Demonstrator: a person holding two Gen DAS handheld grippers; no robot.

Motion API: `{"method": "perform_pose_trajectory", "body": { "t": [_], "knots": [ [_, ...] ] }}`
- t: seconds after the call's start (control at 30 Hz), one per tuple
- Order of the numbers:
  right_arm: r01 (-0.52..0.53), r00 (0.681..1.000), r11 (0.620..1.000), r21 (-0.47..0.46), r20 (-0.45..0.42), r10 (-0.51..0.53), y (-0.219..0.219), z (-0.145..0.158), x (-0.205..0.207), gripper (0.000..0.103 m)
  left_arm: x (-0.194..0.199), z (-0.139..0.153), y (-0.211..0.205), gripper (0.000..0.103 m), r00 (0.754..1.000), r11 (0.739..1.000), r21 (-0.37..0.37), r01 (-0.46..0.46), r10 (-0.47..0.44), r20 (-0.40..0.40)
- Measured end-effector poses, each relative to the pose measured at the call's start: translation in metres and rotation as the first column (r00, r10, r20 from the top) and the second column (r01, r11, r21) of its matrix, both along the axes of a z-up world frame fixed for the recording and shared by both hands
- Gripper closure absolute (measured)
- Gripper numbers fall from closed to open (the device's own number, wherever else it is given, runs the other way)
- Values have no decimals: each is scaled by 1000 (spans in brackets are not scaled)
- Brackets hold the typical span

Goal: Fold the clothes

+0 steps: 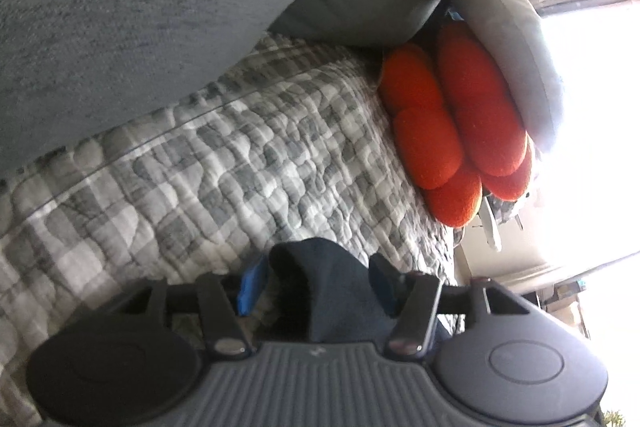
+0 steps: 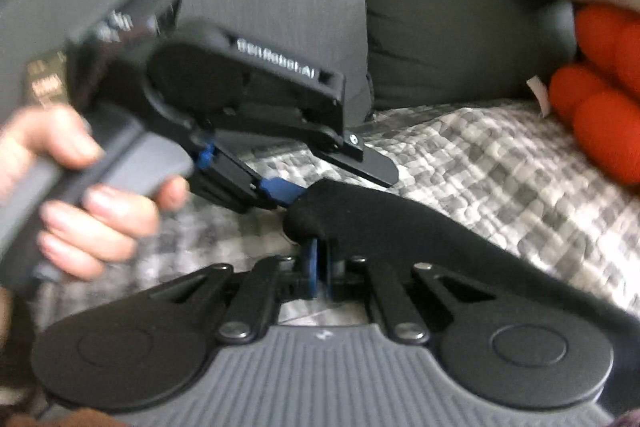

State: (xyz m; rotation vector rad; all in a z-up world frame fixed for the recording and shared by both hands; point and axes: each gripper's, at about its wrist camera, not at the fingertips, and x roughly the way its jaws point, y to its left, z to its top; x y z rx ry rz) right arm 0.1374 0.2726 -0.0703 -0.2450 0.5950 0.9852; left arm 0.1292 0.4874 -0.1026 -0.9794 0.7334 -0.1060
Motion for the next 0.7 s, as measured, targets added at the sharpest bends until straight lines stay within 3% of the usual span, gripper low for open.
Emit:
{"method": "perform_pose_trajectory", "body": {
  "t": [0.13, 0.23, 0.3, 0.47, 0.7],
  "knots": [
    [-29, 995, 999, 39, -92, 32, -6, 5, -2, 99, -1, 0, -1, 52, 1000, 1000, 13, -4, 4, -1],
    [-28, 990, 998, 55, -137, 35, -9, 2, -2, 99, 0, -1, -5, 69, 1000, 999, 53, 2, -1, -16],
    [-21, 987, 998, 60, -156, 30, -11, -1, 0, 99, 2, -1, -8, 87, 1000, 996, 92, 1, 1, -31],
    [-3, 985, 997, 76, -173, 16, -14, -2, 0, 99, 0, 4, -13, 95, 999, 987, 160, -28, 30, -13],
    [-4, 980, 991, 134, -195, 30, -10, 8, 4, 98, -13, 30, -15, 96, 991, 949, 286, -131, 120, 55]
  ]
}}
